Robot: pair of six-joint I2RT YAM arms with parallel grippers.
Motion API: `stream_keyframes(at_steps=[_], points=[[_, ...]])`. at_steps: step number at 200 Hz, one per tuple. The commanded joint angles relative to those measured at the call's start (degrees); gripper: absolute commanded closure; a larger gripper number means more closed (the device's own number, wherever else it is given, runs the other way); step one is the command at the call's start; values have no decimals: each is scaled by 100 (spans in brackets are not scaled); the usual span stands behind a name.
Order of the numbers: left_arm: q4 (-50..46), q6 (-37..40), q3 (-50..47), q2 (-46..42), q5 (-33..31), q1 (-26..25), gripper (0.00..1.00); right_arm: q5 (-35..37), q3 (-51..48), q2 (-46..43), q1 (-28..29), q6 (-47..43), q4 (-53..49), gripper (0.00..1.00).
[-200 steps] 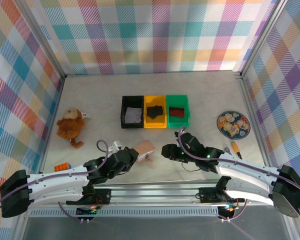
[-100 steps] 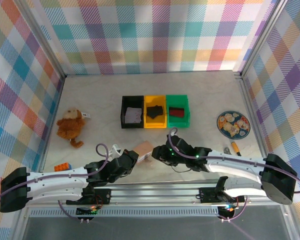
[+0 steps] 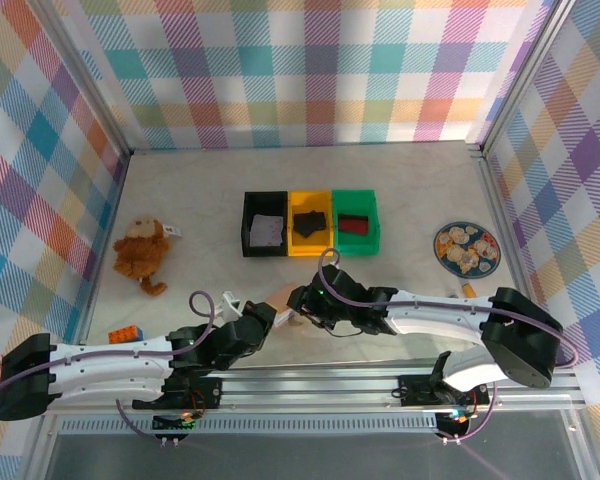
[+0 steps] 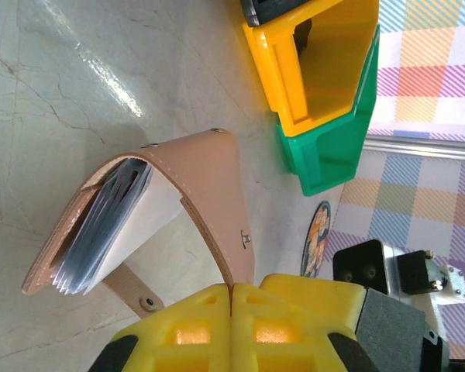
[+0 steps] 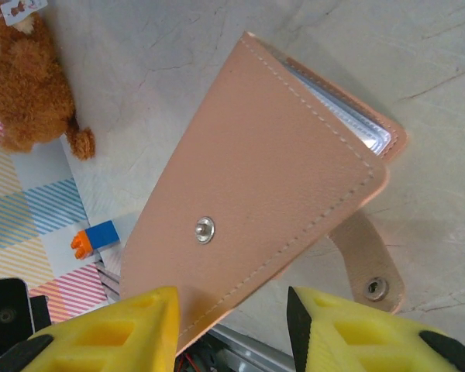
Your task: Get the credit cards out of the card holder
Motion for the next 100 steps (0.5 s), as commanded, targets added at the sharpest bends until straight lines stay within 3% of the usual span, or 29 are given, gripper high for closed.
stream_keyframes(at_steps=[1,100], points=[[-148,-135,-134,-163,-271,-79,100,138,-90,-76,77,368,180,57],[-166,-224,-168,-162,-534,-394,100,600,173,490,48,46,410,71]])
